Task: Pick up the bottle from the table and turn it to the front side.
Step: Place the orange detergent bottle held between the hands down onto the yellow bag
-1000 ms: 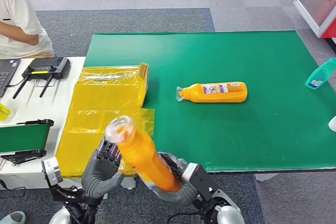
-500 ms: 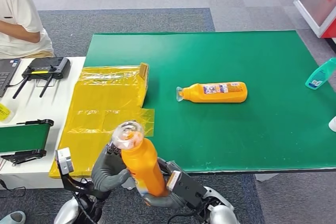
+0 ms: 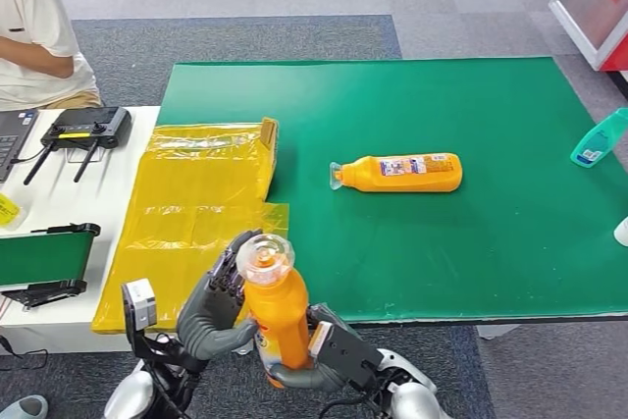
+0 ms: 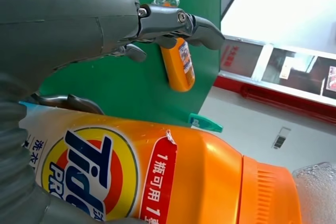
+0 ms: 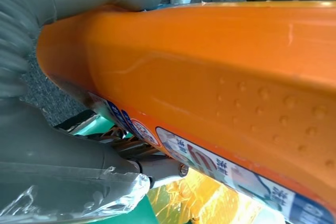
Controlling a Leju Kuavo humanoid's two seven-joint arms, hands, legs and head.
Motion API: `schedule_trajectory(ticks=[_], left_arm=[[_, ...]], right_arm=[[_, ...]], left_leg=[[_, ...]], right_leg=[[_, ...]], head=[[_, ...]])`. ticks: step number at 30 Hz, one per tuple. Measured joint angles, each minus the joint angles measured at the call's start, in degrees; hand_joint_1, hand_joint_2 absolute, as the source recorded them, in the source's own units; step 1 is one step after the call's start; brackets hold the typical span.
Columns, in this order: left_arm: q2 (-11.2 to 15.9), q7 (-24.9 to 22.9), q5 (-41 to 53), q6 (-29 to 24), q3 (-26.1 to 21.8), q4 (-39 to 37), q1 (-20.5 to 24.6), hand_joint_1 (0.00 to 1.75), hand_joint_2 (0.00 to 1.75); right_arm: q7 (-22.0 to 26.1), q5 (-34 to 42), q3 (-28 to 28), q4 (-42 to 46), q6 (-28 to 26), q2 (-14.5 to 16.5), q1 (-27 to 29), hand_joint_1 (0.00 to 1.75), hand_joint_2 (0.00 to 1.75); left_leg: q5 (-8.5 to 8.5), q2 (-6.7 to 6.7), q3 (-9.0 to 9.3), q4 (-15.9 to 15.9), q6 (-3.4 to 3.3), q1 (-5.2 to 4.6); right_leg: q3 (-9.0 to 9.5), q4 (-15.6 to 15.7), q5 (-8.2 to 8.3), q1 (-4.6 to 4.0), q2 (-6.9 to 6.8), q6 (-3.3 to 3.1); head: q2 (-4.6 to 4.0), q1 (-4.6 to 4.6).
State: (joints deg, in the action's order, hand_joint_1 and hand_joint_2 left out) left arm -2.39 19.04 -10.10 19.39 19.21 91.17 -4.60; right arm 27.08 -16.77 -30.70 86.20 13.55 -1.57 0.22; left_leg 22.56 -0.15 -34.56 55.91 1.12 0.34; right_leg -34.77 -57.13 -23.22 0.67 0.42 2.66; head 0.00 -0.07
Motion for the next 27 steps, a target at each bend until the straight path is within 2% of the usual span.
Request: schedule_trajectory(ticks=[13, 14, 18, 19, 23, 27], left_arm=[[0.6, 0.2, 1.4, -0.1, 0.1, 0.1, 0.2, 0.00, 1.75], [1.3, 0.4, 2.1, 0.4, 0.6, 0.3, 0.4, 0.00, 1.75], [11.8, 5.9, 0.4, 7.9, 5.8, 0.4, 0.9, 0.00, 1.75], [12.8, 6.0, 0.7, 7.7, 6.3, 0.4, 0.9, 0.00, 1.75], [14.6, 6.0, 0.4, 7.5, 6.9, 0.5, 0.5, 0.00, 1.75], [15.0, 5.9, 0.3, 6.3, 7.1, 0.7, -0.2, 0.00, 1.75]], right_arm=[[0.0, 0.0, -0.1, -0.3, -0.2, -0.1, -0.1, 1.75, 1.75], [0.0, 0.0, -0.1, -0.5, -0.4, -0.1, -0.2, 1.75, 1.75], [1.9, -0.8, -0.5, -3.5, -1.8, -0.4, -1.4, 1.75, 1.75], [1.9, -1.3, -0.5, -3.8, -2.4, -0.5, -1.5, 1.75, 1.75], [1.5, -3.1, -0.5, -4.1, -4.4, -0.6, -1.4, 1.75, 1.75], [1.4, -3.6, -0.1, -4.0, -4.8, -0.9, -1.0, 1.75, 1.75]], left_leg=[[0.00, 0.00, 0.00, 0.0, 0.00, 0.00], [0.00, 0.00, 0.00, 0.0, 0.00, 0.00], [-0.02, 0.01, 0.00, 0.0, 0.03, 0.03], [-0.01, 0.01, 0.00, 0.0, 0.03, 0.03], [-0.01, 0.01, 0.00, 0.0, 0.02, 0.02], [-0.01, 0.01, 0.00, 0.0, 0.02, 0.02]], right_leg=[[0.00, 0.0, 0.00, 0.00, 0.00, 0.00], [0.00, 0.0, 0.00, 0.00, 0.00, 0.00], [-0.01, 0.0, -0.01, -0.04, 0.02, -0.03], [0.00, 0.0, -0.01, -0.04, 0.02, -0.03], [0.00, 0.0, 0.00, -0.03, 0.02, -0.03], [0.00, 0.0, 0.00, -0.03, 0.02, -0.03]], head=[[0.00, 0.00], [0.00, 0.00], [0.00, -0.01], [0.00, 0.00], [0.00, 0.00], [0.00, -0.01]])
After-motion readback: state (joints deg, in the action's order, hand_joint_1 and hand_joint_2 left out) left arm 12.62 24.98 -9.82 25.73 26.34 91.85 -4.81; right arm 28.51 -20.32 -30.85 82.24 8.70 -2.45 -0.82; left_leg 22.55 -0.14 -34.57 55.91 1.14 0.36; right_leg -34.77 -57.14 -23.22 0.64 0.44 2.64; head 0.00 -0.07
